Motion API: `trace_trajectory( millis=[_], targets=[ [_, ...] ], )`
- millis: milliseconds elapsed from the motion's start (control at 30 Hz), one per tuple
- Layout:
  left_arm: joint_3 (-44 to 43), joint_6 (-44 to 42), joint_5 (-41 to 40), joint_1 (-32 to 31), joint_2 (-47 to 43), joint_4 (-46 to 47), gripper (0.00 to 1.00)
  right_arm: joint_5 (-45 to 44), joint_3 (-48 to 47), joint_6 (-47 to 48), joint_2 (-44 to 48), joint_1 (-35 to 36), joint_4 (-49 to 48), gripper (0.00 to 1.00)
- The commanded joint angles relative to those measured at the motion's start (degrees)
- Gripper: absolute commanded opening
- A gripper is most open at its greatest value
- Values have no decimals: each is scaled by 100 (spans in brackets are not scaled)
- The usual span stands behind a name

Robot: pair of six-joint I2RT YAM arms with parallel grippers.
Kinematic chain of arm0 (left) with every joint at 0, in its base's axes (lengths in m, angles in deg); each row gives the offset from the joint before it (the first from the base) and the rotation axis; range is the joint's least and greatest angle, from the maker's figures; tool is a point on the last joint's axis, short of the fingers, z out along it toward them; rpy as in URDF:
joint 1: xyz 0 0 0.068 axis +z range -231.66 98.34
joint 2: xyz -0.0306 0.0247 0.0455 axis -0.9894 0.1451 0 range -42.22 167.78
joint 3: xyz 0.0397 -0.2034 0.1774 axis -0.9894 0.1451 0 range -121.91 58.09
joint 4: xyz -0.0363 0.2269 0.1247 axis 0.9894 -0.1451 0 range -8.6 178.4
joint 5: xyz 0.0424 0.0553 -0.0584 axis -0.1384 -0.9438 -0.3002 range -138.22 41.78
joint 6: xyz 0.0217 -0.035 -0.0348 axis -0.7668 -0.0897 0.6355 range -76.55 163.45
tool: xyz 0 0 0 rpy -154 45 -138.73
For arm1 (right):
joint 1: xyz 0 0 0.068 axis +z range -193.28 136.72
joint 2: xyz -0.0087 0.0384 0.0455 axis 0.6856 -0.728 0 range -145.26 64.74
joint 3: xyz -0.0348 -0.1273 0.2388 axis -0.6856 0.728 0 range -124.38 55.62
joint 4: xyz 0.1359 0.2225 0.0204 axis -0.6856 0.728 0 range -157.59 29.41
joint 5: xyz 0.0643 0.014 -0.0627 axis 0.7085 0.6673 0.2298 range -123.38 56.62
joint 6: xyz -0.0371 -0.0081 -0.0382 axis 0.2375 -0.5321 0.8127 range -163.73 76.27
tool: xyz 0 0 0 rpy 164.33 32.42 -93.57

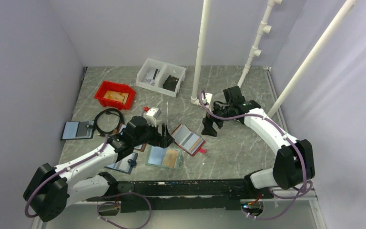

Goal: Take the credit cards out of the card holder
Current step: Remove the credit card from the card holder.

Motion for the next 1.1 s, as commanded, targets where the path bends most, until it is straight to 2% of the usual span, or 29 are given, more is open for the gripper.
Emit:
trace_trajectory(
  millis=[0, 333, 600, 1067],
  targets=[
    [-217, 285, -171, -92, 132, 269, 92, 53, -46, -67, 14, 14, -118, 100],
    [-308, 360, -487, -260, 193, 133, 91, 42, -47, -98, 27, 14, -121, 100],
    [-758, 655, -979, -472, 502, -654, 89, 51, -56, -118, -8, 14, -121, 100],
    [-824, 684, -864, -551, 816, -370, 89, -51, -65, -230, -81, 14, -149, 100]
  ],
)
